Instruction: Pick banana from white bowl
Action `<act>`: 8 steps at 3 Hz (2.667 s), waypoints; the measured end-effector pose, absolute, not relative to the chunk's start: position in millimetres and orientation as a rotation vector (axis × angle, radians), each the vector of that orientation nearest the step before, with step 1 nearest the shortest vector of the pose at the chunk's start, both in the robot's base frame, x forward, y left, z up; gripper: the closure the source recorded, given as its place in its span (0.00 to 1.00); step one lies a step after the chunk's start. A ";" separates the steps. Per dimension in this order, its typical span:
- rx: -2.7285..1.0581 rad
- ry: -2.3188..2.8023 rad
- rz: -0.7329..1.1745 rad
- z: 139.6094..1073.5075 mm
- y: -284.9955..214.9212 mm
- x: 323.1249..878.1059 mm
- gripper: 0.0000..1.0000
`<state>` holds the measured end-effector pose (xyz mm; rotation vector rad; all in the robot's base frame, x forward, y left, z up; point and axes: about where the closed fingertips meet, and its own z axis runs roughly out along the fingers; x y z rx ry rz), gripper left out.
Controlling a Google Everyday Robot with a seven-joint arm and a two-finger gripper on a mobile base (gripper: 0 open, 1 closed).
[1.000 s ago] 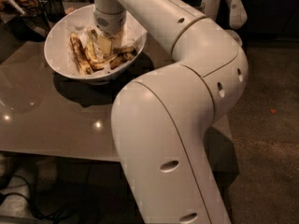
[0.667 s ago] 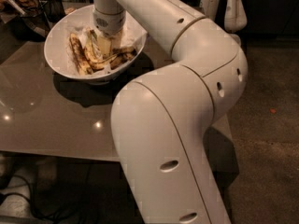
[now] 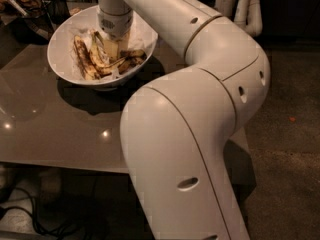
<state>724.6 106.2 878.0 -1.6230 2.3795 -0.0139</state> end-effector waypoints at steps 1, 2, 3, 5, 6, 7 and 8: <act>-1.629 2.303 -0.086 900.2 97.9 714.2 1.00; -1.629 2.303 -0.087 900.2 97.9 714.1 1.00; -1.576 2.286 -0.172 940.5 86.9 691.7 1.00; -1.537 2.291 -0.239 952.3 85.2 679.4 1.00; -1.522 2.272 -0.300 969.2 92.1 656.9 1.00; -1.524 2.241 -0.355 982.5 101.3 642.0 1.00; -1.521 2.238 -0.359 983.8 101.0 641.9 1.00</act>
Offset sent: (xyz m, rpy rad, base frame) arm -0.0944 -0.0578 0.1024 -0.0768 -0.2695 0.0856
